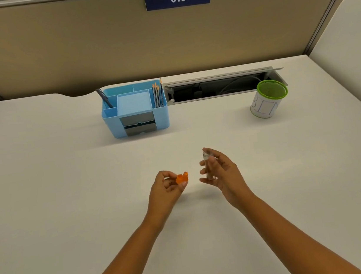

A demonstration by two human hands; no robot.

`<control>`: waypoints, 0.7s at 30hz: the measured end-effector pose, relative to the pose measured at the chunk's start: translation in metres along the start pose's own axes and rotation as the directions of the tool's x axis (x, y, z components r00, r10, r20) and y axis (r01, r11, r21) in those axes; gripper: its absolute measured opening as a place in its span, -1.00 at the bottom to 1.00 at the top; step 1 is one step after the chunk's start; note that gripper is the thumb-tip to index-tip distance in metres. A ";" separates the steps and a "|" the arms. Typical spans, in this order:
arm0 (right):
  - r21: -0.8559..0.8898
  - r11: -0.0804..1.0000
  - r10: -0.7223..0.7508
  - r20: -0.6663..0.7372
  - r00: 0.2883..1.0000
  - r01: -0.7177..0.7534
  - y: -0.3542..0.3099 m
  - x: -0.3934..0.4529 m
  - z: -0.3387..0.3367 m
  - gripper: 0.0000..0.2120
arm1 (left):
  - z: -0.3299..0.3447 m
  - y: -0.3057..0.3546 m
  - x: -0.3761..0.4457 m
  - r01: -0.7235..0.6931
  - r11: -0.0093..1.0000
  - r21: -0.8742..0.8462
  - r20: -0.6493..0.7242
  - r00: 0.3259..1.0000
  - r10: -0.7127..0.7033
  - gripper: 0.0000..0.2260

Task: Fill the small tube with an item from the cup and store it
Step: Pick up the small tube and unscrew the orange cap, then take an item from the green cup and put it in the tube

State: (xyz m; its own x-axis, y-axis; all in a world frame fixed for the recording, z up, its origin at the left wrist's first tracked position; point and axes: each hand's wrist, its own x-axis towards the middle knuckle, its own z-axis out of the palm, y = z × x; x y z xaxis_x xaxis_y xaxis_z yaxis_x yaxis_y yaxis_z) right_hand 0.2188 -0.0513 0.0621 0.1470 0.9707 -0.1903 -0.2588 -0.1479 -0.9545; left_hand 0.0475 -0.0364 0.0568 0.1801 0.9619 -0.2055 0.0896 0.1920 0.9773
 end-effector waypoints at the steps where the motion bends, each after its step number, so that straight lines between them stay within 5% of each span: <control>1: 0.015 0.999 0.034 -0.007 0.999 -0.034 -0.001 0.002 -0.004 -0.73 | 0.001 -0.008 -0.002 -0.010 0.997 0.075 0.001 1.000 0.010 -0.79; 6: 0.044 0.997 0.069 -0.050 0.996 -0.067 -0.020 0.026 -0.028 -0.71 | 0.003 -0.037 -0.009 -0.189 0.893 0.409 0.213 0.971 0.108 -0.58; 11: 0.017 0.998 -0.058 -0.256 0.965 0.064 -0.066 0.059 -0.058 -0.72 | 0.004 -0.045 -0.002 -0.351 0.746 0.566 0.230 0.936 0.266 -0.81; 16: -0.264 0.961 -0.236 -0.623 0.746 0.084 -0.113 0.096 -0.115 -0.69 | 0.000 -0.057 -0.001 -0.351 0.732 0.584 0.179 0.935 0.305 -0.77; 21: -0.536 0.839 -0.370 -0.689 0.624 -0.094 -0.140 0.130 -0.157 -0.67 | -0.002 -0.064 0.000 -0.320 0.699 0.640 0.127 0.941 0.315 -0.64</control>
State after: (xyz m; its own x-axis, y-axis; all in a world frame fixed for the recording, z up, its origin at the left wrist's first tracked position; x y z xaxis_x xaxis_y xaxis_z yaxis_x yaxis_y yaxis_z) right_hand 0.4242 0.0653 0.1348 0.8448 0.5297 0.0760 0.2804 -0.3172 -0.9059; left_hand 0.0398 -0.0481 -0.0060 0.3219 0.9406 0.1076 0.6317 -0.2980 0.7156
